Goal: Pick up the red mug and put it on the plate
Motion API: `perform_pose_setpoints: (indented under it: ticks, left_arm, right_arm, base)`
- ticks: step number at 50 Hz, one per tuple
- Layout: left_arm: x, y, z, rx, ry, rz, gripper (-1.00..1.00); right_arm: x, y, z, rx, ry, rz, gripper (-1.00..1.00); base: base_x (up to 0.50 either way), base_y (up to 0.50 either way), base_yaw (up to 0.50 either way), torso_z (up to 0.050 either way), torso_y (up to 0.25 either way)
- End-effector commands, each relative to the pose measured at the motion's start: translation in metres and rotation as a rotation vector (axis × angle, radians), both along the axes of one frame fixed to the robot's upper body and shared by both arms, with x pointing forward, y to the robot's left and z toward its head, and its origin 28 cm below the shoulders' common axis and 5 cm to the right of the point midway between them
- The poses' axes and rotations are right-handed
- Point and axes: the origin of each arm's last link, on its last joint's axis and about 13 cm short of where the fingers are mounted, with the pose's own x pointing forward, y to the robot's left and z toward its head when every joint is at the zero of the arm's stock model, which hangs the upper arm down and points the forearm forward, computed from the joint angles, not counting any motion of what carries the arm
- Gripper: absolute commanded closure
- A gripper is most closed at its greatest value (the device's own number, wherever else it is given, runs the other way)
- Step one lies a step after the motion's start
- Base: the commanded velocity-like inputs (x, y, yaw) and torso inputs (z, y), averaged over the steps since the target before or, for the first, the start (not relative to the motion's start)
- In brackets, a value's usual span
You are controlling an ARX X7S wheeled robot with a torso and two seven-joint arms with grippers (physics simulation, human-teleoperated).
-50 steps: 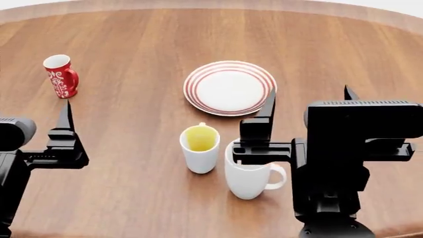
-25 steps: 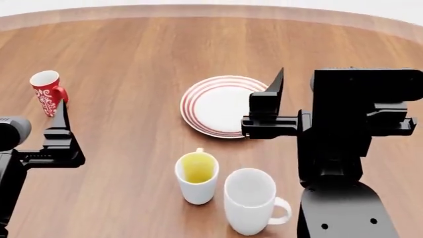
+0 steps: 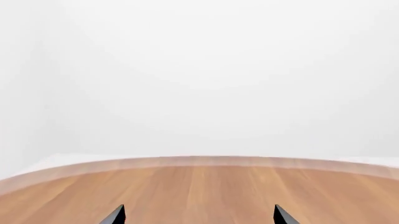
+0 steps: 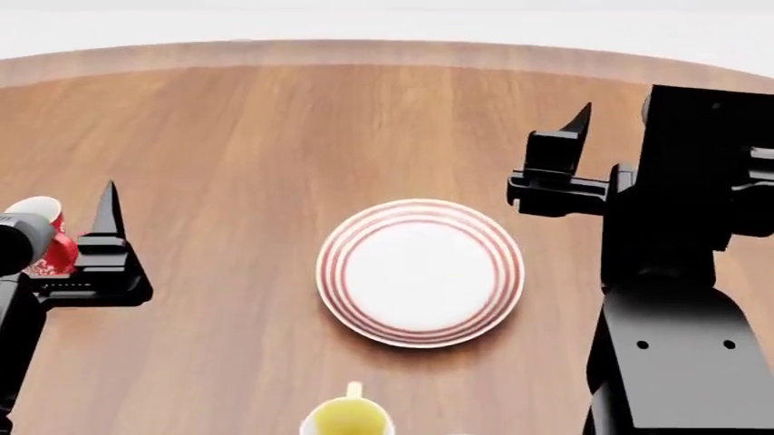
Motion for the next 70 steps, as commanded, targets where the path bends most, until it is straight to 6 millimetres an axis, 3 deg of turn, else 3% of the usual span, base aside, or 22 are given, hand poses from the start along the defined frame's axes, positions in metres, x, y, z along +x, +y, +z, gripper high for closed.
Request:
perform_pose_setpoints:
  ticks: [1, 33, 70]
  left_arm:
    - [0.000, 0.001, -0.001, -0.003, 0.002, 0.004, -1.00]
    - [0.000, 0.000, -0.002, -0.002, 0.004, -0.001, -1.00]
    - [0.003, 0.002, -0.002, -0.006, 0.014, 0.027, -1.00]
  right_arm:
    - [0.007, -0.014, 0.001, 0.022, 0.009, -0.069, -1.00]
    - [0.009, -0.017, -0.005, 0.017, 0.022, -0.087, -1.00]
    - [0.013, -0.015, -0.011, -0.018, 0.073, -0.079, -1.00]
  base:
    - [0.50, 0.00, 0.00, 0.000, 0.000]
    - [0.50, 0.00, 0.00, 0.000, 0.001]
    - [0.06, 0.00, 0.00, 0.000, 0.000]
